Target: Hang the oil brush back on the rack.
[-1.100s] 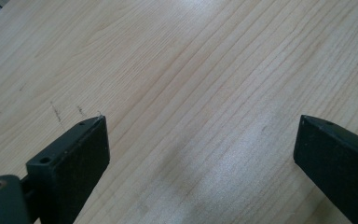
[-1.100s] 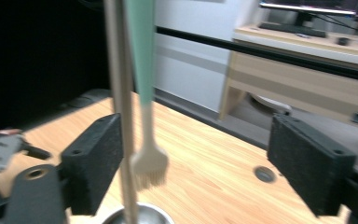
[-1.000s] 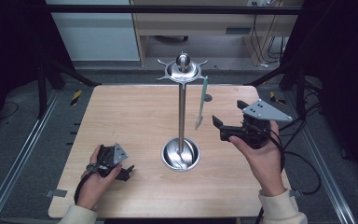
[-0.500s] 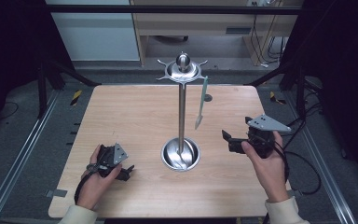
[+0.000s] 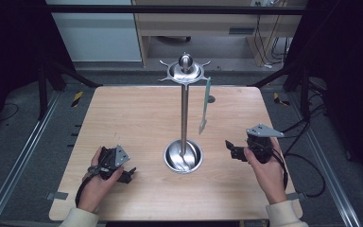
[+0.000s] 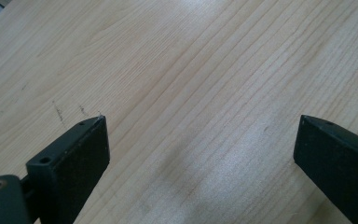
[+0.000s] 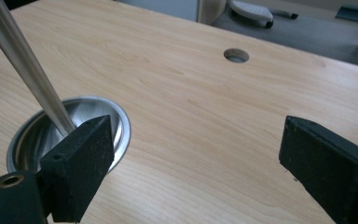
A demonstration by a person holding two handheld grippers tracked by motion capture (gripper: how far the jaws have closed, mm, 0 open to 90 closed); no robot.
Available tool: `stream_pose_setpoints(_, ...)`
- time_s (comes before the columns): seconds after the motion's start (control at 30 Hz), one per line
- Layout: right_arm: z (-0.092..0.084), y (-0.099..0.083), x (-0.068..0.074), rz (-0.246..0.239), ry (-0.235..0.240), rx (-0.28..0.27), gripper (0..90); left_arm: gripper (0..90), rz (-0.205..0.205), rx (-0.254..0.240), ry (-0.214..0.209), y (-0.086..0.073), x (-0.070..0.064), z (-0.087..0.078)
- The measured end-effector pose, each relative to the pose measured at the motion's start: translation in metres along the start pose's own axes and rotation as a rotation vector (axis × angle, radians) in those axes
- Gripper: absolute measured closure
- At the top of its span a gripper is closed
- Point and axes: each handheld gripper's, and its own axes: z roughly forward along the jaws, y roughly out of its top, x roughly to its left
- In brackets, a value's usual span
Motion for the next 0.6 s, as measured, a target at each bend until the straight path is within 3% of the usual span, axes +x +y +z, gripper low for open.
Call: stream_pose_setpoints(0.6, 0.044, -0.042, -0.006, 0.034, 0.013, 0.127, 11.5, 3.1, 0.002, -0.003, -0.002, 0.001, 0.000, 0.001)
